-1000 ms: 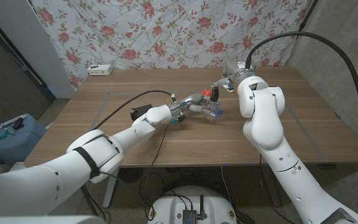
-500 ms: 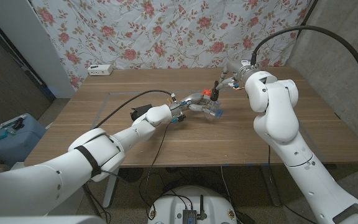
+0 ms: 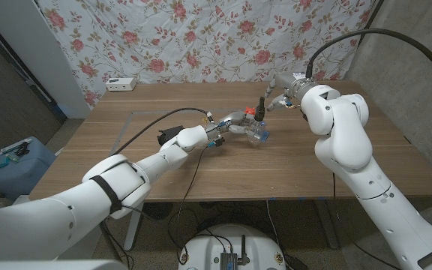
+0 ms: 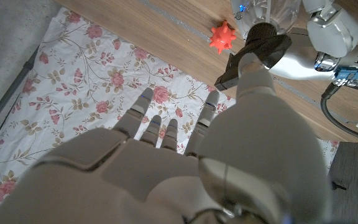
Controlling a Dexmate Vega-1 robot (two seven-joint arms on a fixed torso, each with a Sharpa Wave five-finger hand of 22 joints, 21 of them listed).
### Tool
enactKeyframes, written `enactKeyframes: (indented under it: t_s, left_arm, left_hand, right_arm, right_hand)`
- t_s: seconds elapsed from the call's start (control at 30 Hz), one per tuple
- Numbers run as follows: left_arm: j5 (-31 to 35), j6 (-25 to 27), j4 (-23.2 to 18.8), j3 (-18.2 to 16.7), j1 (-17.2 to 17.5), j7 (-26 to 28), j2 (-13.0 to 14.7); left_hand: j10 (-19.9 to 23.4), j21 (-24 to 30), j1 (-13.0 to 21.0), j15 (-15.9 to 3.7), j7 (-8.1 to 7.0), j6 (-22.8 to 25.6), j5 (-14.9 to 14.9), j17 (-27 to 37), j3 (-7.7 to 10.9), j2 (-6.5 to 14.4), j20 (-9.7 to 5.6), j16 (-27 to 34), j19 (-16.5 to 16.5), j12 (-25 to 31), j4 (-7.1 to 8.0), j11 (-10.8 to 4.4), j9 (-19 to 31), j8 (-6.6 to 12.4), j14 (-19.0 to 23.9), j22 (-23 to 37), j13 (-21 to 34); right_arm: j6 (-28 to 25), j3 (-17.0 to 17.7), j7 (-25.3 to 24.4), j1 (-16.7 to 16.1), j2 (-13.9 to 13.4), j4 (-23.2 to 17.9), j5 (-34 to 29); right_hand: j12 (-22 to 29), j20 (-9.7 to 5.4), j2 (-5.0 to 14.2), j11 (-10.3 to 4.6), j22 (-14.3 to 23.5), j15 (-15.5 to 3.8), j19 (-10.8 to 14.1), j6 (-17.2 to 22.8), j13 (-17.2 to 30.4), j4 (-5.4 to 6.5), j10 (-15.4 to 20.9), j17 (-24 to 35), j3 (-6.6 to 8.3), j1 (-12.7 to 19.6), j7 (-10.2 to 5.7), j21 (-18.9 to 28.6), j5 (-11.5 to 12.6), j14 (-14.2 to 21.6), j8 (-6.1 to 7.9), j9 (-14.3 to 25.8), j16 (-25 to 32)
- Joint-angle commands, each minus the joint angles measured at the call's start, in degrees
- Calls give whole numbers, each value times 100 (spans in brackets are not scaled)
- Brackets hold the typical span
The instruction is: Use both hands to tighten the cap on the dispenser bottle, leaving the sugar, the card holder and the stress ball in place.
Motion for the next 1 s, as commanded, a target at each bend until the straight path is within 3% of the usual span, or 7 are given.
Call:
enactKeyframes:
  t_s: [0.03,0.2,0.47,0.77,1.0]
  left_arm:
    - [35,118,-166,9,43,6,51]
    - [32,168,-250,5,65,-1,80]
    - [48,251,-425,5,125,10,144]
    - [70,323,-602,1,201,53,201]
    - [95,374,-740,-2,249,82,258]
  left_hand:
    - [25,3,-289,-417,-119,453,29,10,422,636,-382,30,14,31,402,-28,29,35,48,6,33]
    - [30,2,-293,-418,-110,448,29,11,422,637,-384,25,11,33,405,-29,29,33,36,6,33]
    - [40,2,-297,-415,-106,452,29,10,424,638,-387,29,12,36,407,-24,29,34,45,6,33]
    - [27,4,-294,-421,-107,459,29,7,427,633,-388,27,15,29,403,-31,29,36,45,6,31]
    - [35,3,-300,-415,-107,455,29,9,429,640,-382,28,12,31,408,-18,29,34,46,6,31]
  right_arm:
    - [59,194,-890,-237,-639,-42,858]
    - [32,285,-1325,-333,-795,-50,1363]
    - [-91,192,-1617,-245,-1086,-14,1936]
    - [-345,-5,-1774,-83,-1374,-42,2303]
    - [-673,-289,-1556,160,-1531,-95,2361]
  right_hand:
    - [29,1,-37,-144,10,-4,-130,-54,8,-6,-160,7,96,321,0,-4,129,-117,-28,6,36]
    - [58,-27,-63,-271,7,6,-230,20,-1,-7,-211,-2,170,607,0,-6,233,-198,2,7,35]
    - [51,-60,-78,-311,4,56,-362,135,-10,2,-326,-7,237,859,0,-19,312,-317,41,7,21]
    - [50,-72,-51,-341,3,105,-489,348,-22,27,-470,-5,332,1149,1,-11,389,-530,108,8,1]
    - [21,-51,-52,-298,3,179,-560,403,-27,42,-626,-3,363,1255,-1,-12,406,-646,111,-4,-7]
